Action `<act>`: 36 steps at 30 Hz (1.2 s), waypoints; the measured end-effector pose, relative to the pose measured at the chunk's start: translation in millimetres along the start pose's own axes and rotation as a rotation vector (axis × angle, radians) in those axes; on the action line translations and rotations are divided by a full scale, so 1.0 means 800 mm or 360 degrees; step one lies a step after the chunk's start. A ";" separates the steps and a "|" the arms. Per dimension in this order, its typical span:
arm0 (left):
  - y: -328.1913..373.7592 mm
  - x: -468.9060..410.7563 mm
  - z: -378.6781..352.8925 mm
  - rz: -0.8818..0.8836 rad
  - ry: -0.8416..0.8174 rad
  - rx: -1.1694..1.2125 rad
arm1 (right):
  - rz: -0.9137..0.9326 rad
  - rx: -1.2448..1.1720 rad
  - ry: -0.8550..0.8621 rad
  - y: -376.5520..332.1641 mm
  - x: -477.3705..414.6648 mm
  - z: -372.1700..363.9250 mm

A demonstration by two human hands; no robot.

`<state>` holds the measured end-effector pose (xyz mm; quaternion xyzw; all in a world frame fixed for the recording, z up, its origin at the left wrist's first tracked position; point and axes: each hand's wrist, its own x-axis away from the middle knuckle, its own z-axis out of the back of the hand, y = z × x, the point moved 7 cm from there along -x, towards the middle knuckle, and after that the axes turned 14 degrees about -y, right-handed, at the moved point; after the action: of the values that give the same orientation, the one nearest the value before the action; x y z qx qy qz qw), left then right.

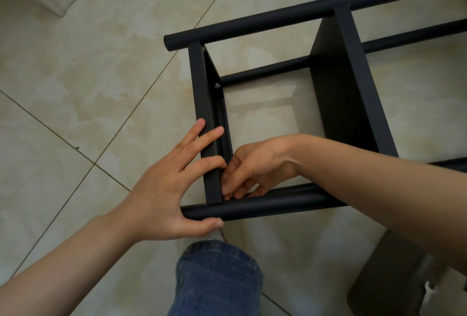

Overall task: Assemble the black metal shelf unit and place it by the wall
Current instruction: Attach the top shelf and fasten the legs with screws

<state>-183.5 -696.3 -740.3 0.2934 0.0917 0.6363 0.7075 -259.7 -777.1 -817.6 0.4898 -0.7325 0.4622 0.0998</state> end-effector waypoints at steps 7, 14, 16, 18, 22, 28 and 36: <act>0.000 0.001 -0.001 0.0011 0.0003 0.0005 | -0.0040 -0.0014 -0.0002 0.003 -0.001 -0.001; 0.000 0.001 -0.001 0.0010 -0.0001 0.0014 | -0.0072 0.0001 0.0015 0.004 -0.001 -0.002; 0.000 0.001 -0.001 0.0010 0.0000 0.0008 | -0.0076 0.0012 0.0004 0.004 0.003 0.000; 0.000 0.001 -0.001 0.0007 0.0002 0.0004 | -0.0079 0.0016 0.0012 0.005 0.003 0.001; 0.001 0.002 -0.001 -0.0004 0.0003 0.0007 | -0.0052 0.0017 0.0007 0.003 -0.003 -0.004; 0.001 0.001 -0.001 -0.0002 0.0011 -0.0006 | -0.0033 0.0026 -0.0010 0.001 0.005 -0.001; 0.001 0.002 0.000 -0.0006 0.0016 -0.0017 | -0.0018 0.0004 0.0022 0.001 0.000 -0.004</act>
<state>-183.9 -694.8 -739.4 0.2861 0.0925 0.6369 0.7098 -261.2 -774.4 -816.5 0.4909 -0.7284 0.4659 0.1067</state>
